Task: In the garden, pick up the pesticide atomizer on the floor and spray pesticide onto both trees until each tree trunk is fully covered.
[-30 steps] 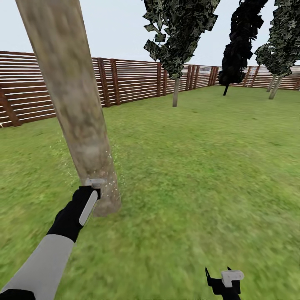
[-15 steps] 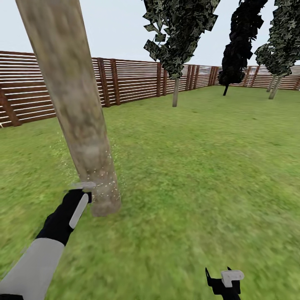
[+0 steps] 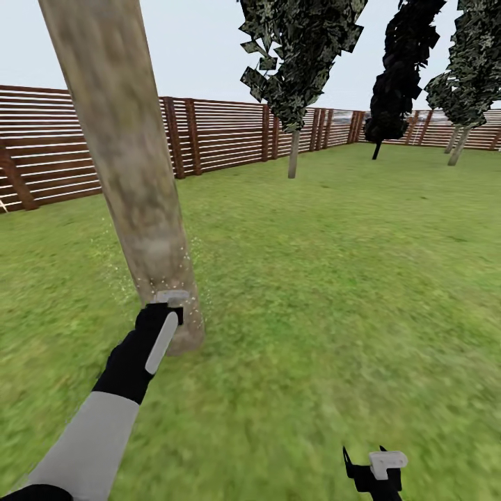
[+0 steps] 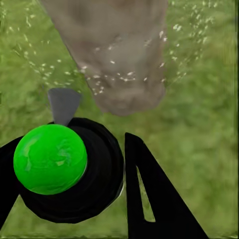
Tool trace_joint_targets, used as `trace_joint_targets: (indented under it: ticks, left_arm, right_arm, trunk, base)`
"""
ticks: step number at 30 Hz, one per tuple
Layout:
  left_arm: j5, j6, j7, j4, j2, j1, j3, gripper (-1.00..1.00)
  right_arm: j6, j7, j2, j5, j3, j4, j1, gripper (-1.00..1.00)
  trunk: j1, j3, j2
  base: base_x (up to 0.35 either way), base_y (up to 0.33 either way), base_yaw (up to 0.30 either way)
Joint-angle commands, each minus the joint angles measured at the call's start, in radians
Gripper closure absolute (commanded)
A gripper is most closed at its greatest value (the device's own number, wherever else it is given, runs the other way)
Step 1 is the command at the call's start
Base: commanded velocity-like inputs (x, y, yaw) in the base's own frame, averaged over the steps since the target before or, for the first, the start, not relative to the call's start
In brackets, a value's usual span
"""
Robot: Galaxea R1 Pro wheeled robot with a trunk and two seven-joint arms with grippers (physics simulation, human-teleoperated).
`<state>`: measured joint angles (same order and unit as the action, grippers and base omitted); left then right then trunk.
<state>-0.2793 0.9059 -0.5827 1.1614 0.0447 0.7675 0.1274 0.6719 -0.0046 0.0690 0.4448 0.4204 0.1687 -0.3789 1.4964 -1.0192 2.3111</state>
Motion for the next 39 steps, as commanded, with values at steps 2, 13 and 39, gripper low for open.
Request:
trace_joint_targets:
  ticks: [2, 13, 39]
  left_arm:
    - [0.004, 0.059, -0.056, 0.070, 0.030, 0.014, 0.000, 1.00]
    - [0.004, 0.096, -0.072, 0.156, 0.059, 0.046, -0.028, 1.00]
    - [-0.007, -0.060, 0.121, 0.032, -0.193, -0.188, -0.113, 1.00]
  right_arm:
    - [0.000, 0.000, 0.000, 0.000, 0.000, 0.000, 0.000, -1.00]
    - [0.000, 0.000, 0.000, 0.000, 0.000, 0.000, 0.000, -1.00]
    - [-0.002, 0.000, 0.000, 0.000, 0.000, 0.000, 0.000, -1.00]
  trunk:
    - [0.000, 0.000, 0.000]
    - [0.000, 0.000, 0.000]
    - [0.000, 0.000, 0.000]
  base:
    - [0.000, 0.000, 0.000]
    - [0.000, 0.000, 0.000]
    - [0.000, 0.000, 0.000]
